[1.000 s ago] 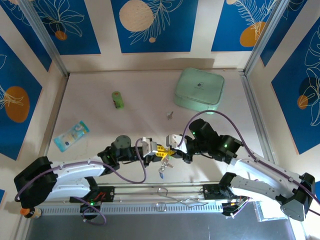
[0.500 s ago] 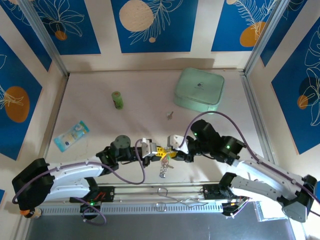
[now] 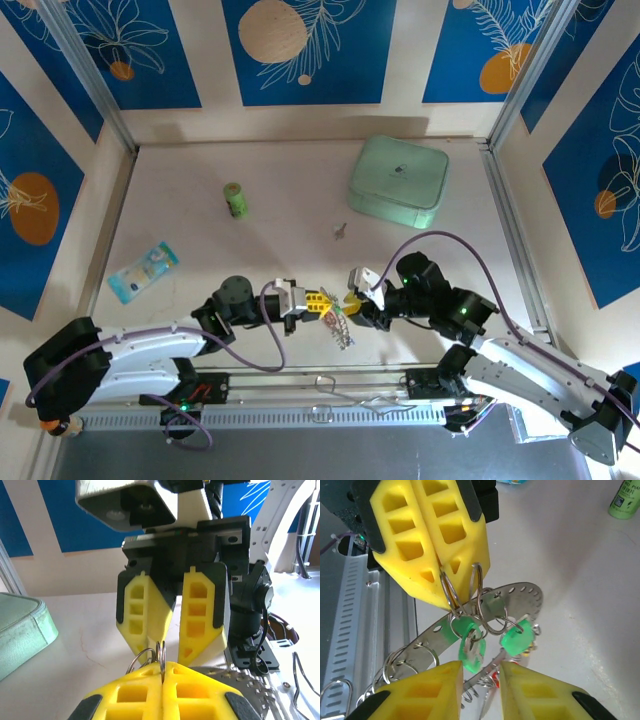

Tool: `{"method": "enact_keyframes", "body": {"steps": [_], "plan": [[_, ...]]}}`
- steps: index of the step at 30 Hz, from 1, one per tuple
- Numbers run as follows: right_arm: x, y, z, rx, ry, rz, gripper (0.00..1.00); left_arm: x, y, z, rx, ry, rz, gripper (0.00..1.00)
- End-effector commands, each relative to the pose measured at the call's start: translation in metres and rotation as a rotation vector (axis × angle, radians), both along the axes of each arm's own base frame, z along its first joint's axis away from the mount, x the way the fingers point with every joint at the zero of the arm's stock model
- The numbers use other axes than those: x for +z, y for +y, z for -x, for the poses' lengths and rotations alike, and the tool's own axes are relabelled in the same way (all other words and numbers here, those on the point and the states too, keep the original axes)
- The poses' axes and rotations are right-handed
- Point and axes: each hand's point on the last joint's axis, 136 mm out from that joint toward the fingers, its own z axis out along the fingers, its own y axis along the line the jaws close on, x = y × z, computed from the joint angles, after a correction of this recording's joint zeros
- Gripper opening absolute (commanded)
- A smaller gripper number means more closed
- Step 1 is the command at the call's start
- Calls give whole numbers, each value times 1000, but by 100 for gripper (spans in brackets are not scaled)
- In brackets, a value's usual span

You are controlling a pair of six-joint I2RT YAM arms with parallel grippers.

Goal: Put the keys on the keyring

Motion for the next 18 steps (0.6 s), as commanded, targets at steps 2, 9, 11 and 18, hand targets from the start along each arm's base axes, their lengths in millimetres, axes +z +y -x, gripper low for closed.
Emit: {"method": "enact_keyframes", "body": {"steps": [2, 9, 11, 18], "plan": [[2, 7, 4, 26, 43, -29, 30, 21, 0, 3, -18, -31, 92, 0], [7, 14, 13, 76, 70, -64, 29, 24, 0, 2, -11, -34, 114, 0], [7, 14, 15, 82, 77, -63, 29, 25, 0, 1, -7, -37, 118, 0], [4, 12, 15, 67, 75, -46, 34, 29, 0, -4, 16, -48, 139, 0]]}}
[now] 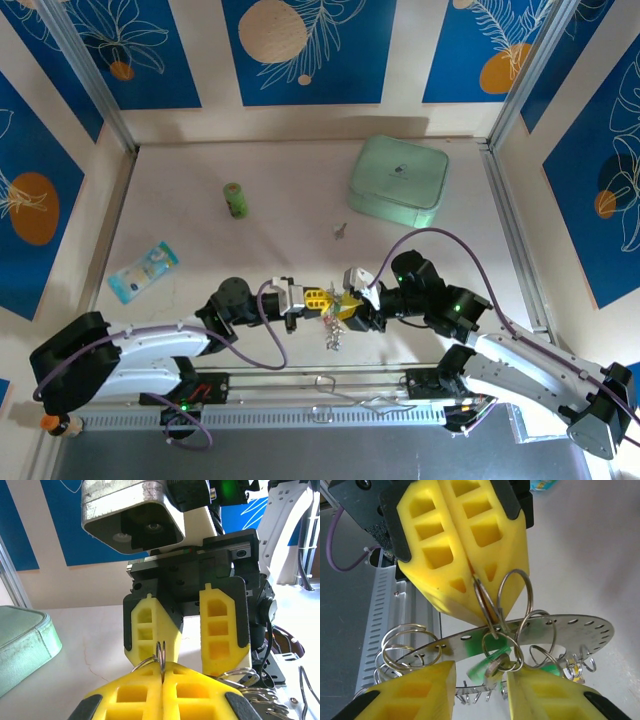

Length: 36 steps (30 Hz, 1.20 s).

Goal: Put the keys on the keyring

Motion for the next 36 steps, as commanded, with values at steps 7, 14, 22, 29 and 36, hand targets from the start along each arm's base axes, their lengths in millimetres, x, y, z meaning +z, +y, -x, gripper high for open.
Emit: {"method": "enact_keyframes", "body": {"steps": [7, 14, 22, 29, 36], "plan": [[4, 8, -5, -15, -25, -10, 26, 24, 0, -2, 5, -16, 120, 0], [-4, 15, 4, 46, -35, 43, 0, 31, 1, 0, -5, -34, 164, 0], [-8, 9, 3, 45, -64, 93, 0, 32, 4, 2, -3, -50, 175, 0], [-25, -7, 7, 56, 24, 207, 0, 37, 6, 8, -28, -63, 191, 0], [-21, -6, 12, 99, 60, 213, 0, 36, 5, 11, -50, -62, 177, 0]]}}
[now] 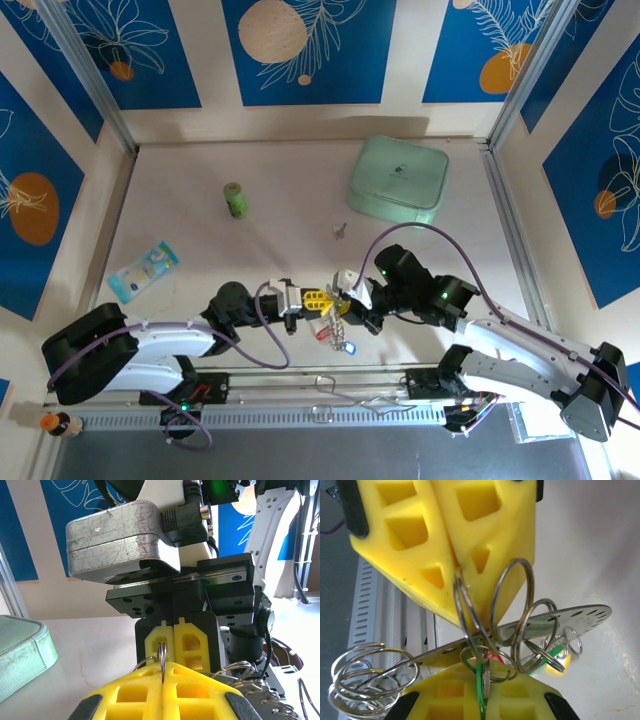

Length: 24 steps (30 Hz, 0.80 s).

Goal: Put the keys on the keyring

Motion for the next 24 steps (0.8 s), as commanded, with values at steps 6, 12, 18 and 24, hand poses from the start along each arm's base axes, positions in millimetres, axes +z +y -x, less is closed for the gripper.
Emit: {"method": "enact_keyframes", "body": {"steps": [6, 12, 18, 24], "plan": [[3, -6, 20, 78, 84, 13, 0, 30, 2, 8, -36, -69, 79, 0], [2, -13, 9, 14, 11, 21, 30, 23, 0, 6, -26, -69, 47, 0], [25, -24, -9, -80, -191, -76, 34, 16, 1, 5, -15, -60, 36, 0], [48, -24, -15, -99, -304, -170, 33, 14, 0, 5, -26, -53, 29, 0]]}}
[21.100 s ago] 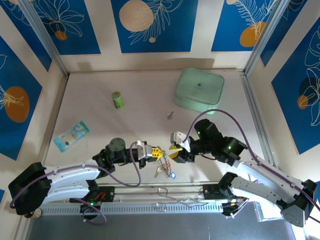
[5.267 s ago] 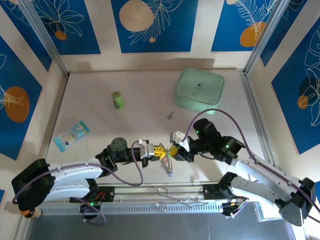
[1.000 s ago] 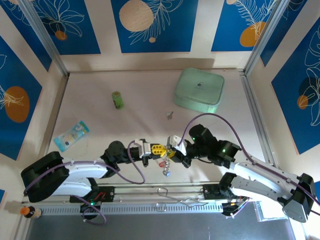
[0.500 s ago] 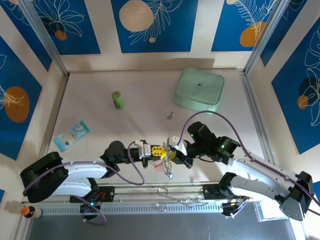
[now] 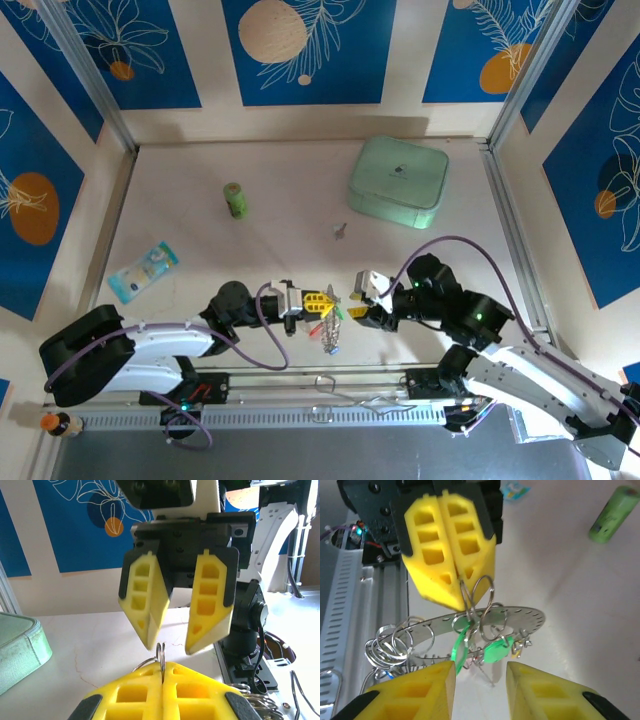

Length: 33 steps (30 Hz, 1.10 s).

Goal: Put the keys on the keyring

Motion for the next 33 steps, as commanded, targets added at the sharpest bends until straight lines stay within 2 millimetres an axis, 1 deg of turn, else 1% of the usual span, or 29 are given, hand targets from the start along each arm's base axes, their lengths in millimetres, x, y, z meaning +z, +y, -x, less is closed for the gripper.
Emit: {"method": "enact_keyframes", "body": {"steps": [1, 4, 7, 10, 19, 22, 24, 25, 27, 29, 33], "plan": [[12, 4, -6, 4, -61, -48, 33, 17, -1, 3, -19, -55, 48, 0], [15, 12, 6, 81, -32, -60, 32, 15, -4, 5, -42, -49, 30, 0], [16, 17, 11, 120, -20, -63, 32, 16, -6, 7, -57, -50, 31, 0], [17, 21, 12, 136, -29, -65, 31, 16, -6, 8, -65, -51, 32, 0], [18, 30, 12, 173, -19, -73, 23, 17, -8, 9, -76, -50, 35, 0], [17, 31, 11, 177, -17, -70, 14, 18, -8, 9, -78, -52, 40, 0], [17, 32, 11, 178, -16, -62, 3, 17, -8, 8, -74, -49, 39, 0], [18, 31, 11, 179, -20, -58, 0, 17, -8, 7, -64, -48, 37, 0], [19, 29, 10, 175, -30, -38, 0, 13, -8, 0, -25, -36, 18, 0], [18, 27, 10, 181, -36, -2, 0, 5, -9, -3, -13, -30, -25, 11], [8, 20, 13, 207, -23, 131, 0, -9, -13, -8, 0, -12, -151, 13]]}}
